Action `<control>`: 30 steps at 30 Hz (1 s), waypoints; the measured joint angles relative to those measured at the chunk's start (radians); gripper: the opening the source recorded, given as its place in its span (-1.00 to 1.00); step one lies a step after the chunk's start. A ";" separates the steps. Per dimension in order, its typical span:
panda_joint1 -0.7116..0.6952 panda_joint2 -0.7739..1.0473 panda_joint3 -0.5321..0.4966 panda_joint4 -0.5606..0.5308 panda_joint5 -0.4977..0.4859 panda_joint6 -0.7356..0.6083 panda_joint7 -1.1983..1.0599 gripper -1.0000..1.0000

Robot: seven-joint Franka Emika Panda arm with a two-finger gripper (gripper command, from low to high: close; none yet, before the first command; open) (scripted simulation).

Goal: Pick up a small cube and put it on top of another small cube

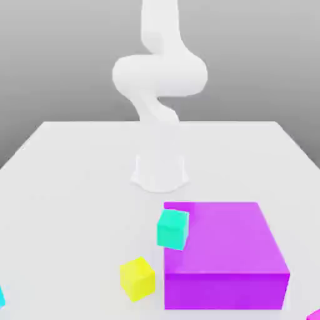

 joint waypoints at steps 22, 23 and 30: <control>-0.134 0.803 -0.268 0.105 0.238 0.149 -0.119 0.00; -0.144 0.839 -0.272 0.110 0.246 0.156 -0.122 0.00; -0.221 1.081 -0.312 0.141 0.274 0.211 -0.128 0.00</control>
